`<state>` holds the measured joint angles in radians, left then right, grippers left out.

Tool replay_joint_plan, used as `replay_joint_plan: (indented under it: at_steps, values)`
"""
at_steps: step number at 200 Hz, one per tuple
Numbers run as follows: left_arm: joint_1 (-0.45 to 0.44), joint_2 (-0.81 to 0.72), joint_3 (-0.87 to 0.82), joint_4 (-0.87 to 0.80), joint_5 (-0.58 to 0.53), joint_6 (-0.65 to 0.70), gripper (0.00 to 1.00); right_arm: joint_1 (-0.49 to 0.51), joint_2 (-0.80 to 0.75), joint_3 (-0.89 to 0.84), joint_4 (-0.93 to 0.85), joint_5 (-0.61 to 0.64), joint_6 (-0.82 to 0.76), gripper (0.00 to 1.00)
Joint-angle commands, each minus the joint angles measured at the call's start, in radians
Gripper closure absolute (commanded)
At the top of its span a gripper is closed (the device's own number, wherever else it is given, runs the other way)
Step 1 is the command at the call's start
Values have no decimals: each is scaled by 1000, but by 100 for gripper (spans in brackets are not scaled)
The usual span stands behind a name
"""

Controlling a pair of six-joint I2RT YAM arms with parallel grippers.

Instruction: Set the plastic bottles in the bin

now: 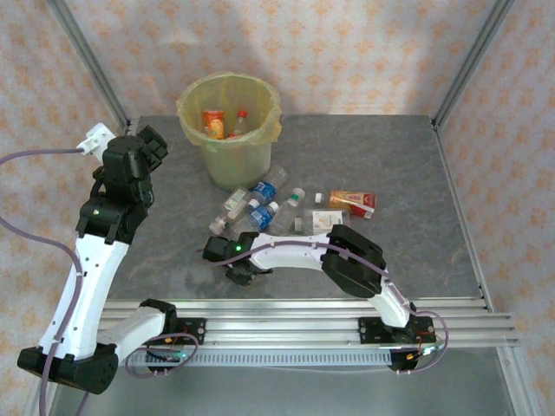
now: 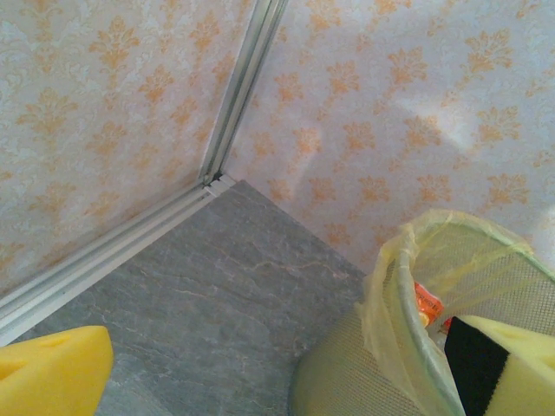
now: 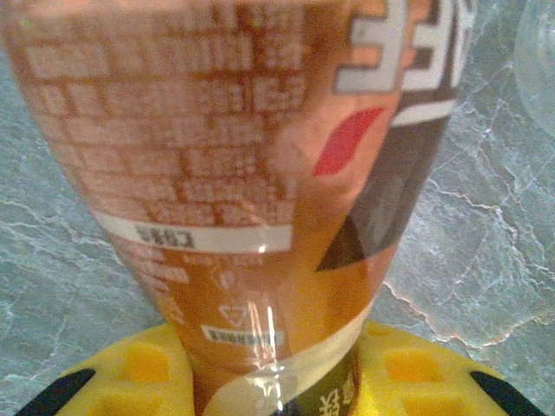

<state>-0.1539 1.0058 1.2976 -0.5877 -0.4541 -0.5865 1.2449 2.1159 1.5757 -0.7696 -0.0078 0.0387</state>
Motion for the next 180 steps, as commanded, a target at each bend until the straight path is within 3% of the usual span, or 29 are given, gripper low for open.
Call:
replay_joint_plan:
  at_steps: [1, 60, 100, 140, 180]
  values:
    - [10, 4, 8, -29, -28, -7, 0, -9, -75, -26, 72, 62, 6, 79]
    - [10, 8, 20, -25, 9, 2, 0, -97, -372, -205, 235, 78, 118, 82]
    - [10, 25, 11, 24, 128, 14, 0, -178, -587, -324, 341, 62, 144, 82]
    - [8, 70, -8, 141, 403, 29, 0, -275, -754, -428, 460, 24, 169, 82]
    - [-11, 170, 41, 239, 820, 47, 0, -346, -882, -507, 551, -12, 167, 82]
